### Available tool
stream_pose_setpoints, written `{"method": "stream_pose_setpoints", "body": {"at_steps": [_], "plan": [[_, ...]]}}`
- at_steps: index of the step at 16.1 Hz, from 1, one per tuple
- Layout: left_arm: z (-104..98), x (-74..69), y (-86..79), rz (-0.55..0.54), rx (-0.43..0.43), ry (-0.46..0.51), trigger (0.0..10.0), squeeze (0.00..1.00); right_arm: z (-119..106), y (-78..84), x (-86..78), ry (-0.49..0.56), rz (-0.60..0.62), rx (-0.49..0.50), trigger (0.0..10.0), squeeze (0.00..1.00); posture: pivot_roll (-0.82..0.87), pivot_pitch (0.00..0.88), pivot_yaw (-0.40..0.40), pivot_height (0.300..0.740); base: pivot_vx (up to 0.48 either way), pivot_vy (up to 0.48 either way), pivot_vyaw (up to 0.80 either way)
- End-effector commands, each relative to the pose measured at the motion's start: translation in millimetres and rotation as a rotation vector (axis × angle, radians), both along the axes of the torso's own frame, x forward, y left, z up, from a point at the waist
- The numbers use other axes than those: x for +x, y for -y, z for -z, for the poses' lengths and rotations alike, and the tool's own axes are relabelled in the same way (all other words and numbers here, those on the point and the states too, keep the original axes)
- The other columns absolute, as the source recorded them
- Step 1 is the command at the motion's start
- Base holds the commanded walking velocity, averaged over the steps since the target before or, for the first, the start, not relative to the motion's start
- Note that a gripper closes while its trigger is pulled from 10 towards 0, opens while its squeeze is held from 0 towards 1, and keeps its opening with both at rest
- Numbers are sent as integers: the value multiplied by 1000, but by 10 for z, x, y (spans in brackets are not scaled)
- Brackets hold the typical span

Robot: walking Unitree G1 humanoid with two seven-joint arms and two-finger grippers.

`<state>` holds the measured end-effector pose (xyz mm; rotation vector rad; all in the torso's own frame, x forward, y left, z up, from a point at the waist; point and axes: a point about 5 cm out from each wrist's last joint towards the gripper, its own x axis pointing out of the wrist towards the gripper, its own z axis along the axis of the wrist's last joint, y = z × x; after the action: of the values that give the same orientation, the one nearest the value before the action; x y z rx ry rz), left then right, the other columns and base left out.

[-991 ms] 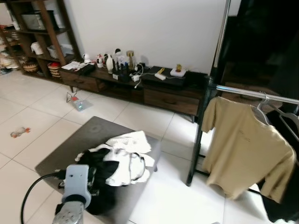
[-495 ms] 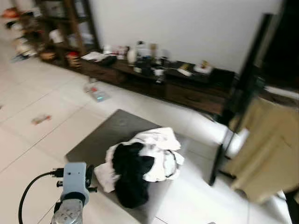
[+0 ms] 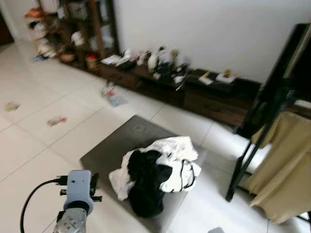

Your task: Hang hanger

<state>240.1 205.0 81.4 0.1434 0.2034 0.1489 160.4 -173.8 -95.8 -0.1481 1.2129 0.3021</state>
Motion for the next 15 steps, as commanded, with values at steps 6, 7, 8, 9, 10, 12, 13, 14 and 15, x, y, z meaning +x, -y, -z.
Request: {"method": "stream_pose_setpoints", "body": {"at_steps": [6,7,8,9,10,12,13,14,15], "plan": [[8,17,21,22,14,-19,10000,0,-6,21,10,7,22,3,10000,0,63,16,5,740,379,0,242],[9,20,21,21,13,-20,10000,0,-5,20,9,6,21,4,10000,0,63,17,5,740,379,0,0],[12,25,21,17,8,-22,10000,0,-5,20,7,4,14,5,10000,0,63,17,4,740,382,0,0],[13,31,21,18,7,-24,10000,0,-5,24,6,3,11,3,10000,0,65,15,2,740,382,0,0],[12,38,27,29,4,-29,10000,0,-6,27,6,3,8,0,10000,0,65,15,2,740,382,0,0],[36,62,82,109,-24,-70,10000,0,-5,35,6,4,12,-7,10000,0,66,16,-1,740,332,0,0],[81,59,122,144,-73,-113,10000,0,-5,40,4,5,15,-8,10000,0,65,17,-3,740,0,0,0],[126,52,142,148,-130,-155,10000,0,-5,41,3,5,15,-8,10000,0,64,18,-4,740,0,0,0],[169,56,161,151,-190,-195,10000,0,-5,45,2,4,14,-7,10000,0,63,23,-7,740,0,0,0]]}}
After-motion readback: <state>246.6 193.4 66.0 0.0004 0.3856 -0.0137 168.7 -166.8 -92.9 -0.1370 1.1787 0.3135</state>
